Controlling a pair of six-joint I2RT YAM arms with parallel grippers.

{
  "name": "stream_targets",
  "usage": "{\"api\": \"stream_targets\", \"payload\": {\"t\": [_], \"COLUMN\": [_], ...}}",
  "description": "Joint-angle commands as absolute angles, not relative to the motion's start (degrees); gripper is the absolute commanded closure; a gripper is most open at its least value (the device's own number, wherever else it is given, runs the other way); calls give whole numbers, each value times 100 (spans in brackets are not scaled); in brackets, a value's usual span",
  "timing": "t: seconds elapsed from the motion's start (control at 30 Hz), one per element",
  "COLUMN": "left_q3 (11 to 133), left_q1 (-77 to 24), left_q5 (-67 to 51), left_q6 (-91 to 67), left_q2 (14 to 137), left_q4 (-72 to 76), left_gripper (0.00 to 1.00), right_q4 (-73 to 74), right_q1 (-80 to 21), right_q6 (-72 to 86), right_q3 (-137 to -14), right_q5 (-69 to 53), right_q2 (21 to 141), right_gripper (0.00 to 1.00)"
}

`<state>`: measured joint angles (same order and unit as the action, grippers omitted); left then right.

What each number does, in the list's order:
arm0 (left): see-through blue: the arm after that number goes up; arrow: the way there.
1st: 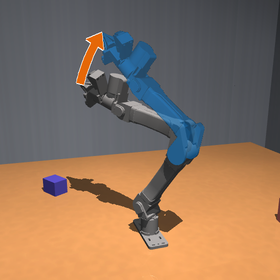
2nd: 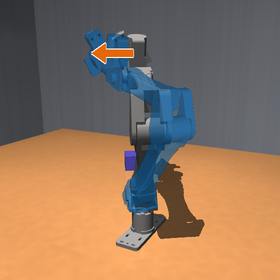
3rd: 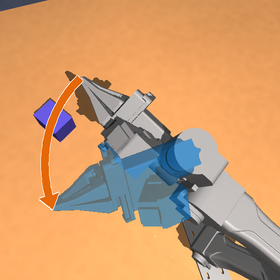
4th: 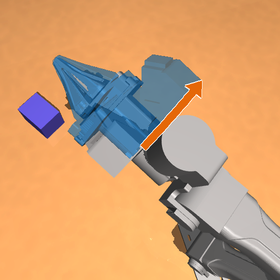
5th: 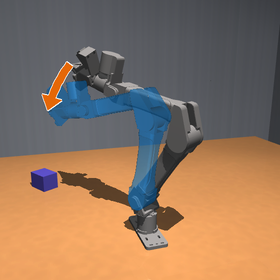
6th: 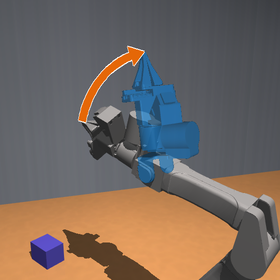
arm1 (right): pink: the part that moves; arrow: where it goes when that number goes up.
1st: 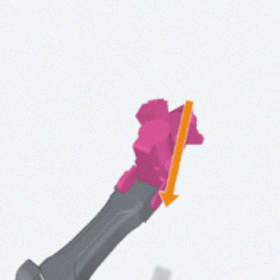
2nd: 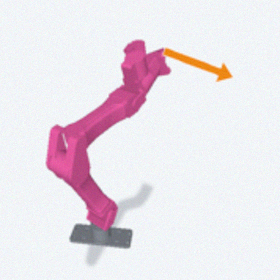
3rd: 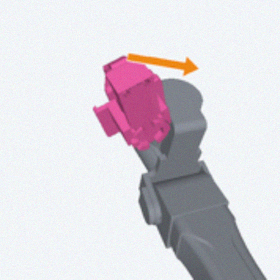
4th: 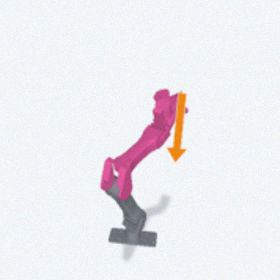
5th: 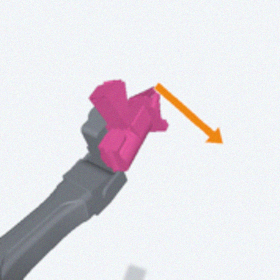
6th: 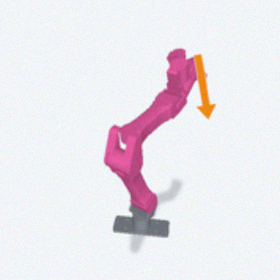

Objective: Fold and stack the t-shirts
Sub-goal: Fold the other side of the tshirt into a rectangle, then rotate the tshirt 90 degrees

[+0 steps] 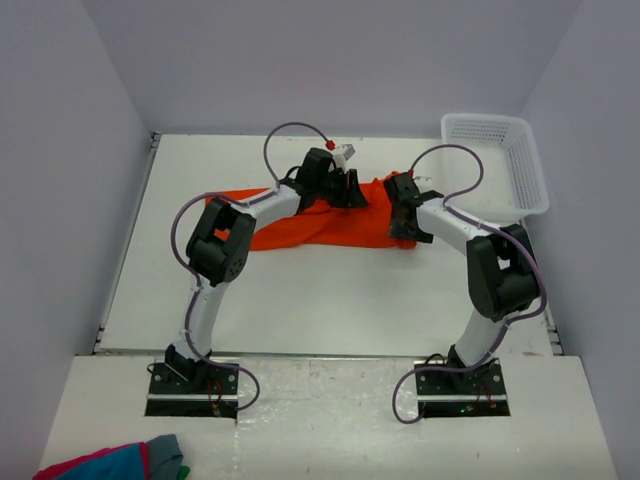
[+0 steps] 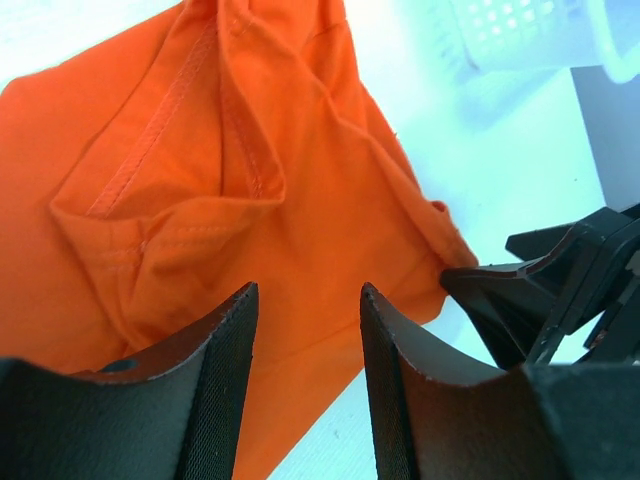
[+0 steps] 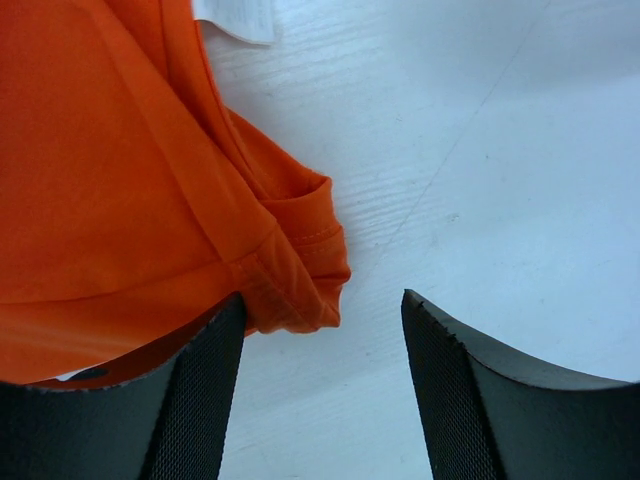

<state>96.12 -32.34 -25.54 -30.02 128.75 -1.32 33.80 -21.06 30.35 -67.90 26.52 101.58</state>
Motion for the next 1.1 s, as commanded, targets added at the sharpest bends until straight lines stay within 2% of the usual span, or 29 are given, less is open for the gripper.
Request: {"api": "stream_targets", "payload": {"t": [0.0,0.27,0.37,0.47,0.5,0.63,1.07], "left_q3": [9949,10266,10274,10178,10143,9775,9185], "left_q1": [-3261,-3270,-3243,-3182,-3129,-2989,-2742], "left_q5": [-2804,-2734,-2672,-2619,-2610,-2576,-2619], "left_q6": [-3111,-3190,-3138,-3085,-3094,-3120,-3094], "left_q2": [13051,13579,13614,13562,13544,13404,13412], "left_q4": [158,79,53,70,79,211,396], "left_gripper": [53,53,53,53,53,53,53], "right_q4": [3577,3726,3744,3779,3788,3823,4385], "right_q1": [-2065,-2021,-1987,-1943,-1925,-1846,-1451], "right_q6": [3339,3515,3551,3568,3577,3569,3287], "right_q3": [-6873,-6750,-6697,-6680,-6697,-6767,-7988], "right_q5": [3041,3164,3199,3217,3208,3287,3954], "right_q2": [10002,9949,9993,10063,10090,10195,11091], "right_gripper": [36,43,49,64,74,100,100]}}
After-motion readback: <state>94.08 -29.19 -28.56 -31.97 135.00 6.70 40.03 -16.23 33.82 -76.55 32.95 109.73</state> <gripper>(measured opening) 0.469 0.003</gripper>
